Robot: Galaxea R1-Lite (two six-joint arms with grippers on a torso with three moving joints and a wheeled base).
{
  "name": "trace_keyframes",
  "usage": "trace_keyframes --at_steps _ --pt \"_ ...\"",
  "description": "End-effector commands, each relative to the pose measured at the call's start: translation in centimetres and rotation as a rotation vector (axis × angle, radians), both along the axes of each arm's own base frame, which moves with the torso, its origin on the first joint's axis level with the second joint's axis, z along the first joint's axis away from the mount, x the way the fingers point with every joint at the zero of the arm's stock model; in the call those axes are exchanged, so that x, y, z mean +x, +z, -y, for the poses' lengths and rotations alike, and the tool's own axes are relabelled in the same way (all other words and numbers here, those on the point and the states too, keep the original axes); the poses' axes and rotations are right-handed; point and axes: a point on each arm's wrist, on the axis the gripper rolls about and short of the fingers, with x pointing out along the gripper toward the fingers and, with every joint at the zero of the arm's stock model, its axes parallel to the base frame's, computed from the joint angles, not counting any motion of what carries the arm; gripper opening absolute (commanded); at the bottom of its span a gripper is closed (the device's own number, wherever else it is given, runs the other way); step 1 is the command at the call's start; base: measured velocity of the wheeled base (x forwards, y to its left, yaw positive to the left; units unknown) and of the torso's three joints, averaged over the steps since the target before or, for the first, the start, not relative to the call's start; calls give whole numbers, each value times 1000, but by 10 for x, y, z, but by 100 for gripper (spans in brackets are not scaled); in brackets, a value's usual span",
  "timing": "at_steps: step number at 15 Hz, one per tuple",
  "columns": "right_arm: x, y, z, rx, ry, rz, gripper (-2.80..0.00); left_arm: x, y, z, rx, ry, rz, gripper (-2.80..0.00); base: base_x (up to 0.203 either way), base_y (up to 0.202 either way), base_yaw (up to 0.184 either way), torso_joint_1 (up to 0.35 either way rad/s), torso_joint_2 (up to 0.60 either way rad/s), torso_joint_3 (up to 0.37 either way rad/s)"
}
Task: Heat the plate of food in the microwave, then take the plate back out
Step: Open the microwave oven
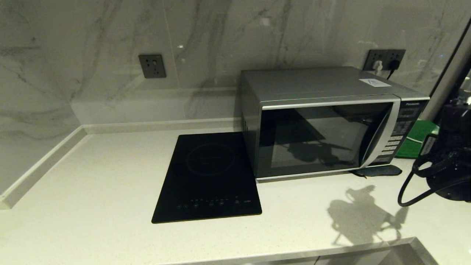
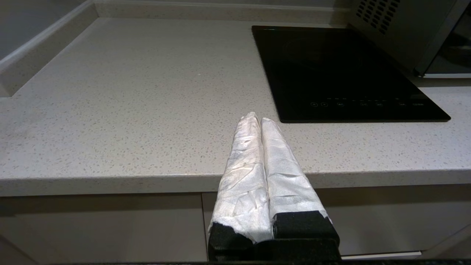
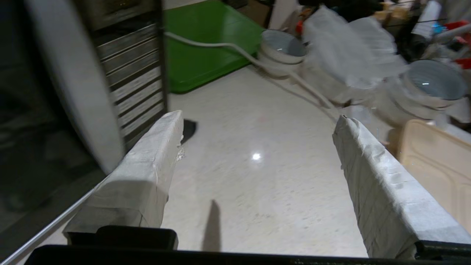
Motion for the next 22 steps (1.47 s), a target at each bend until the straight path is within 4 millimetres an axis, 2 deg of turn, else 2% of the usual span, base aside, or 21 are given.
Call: trace_keyframes --at_steps 1,8,13,17,22 --pt "4 -11 -23 6 72 -17 0 0 0 0 -1 1 -1 -280 0 0 0 0 0 0" --pt "23 -48 -49 -45 83 -127 0 0 0 0 -1 1 -1 -280 0 0 0 0 0 0" --pt "38 -51 -68 -45 122 -120 0 0 0 0 -1 1 -1 -280 0 0 0 0 0 0" --pt "64 -59 -78 -36 115 -106 0 0 0 0 -1 1 -1 -280 0 0 0 0 0 0" --pt "93 -70 -72 -43 42 -108 0 0 0 0 -1 1 -1 -280 0 0 0 0 0 0"
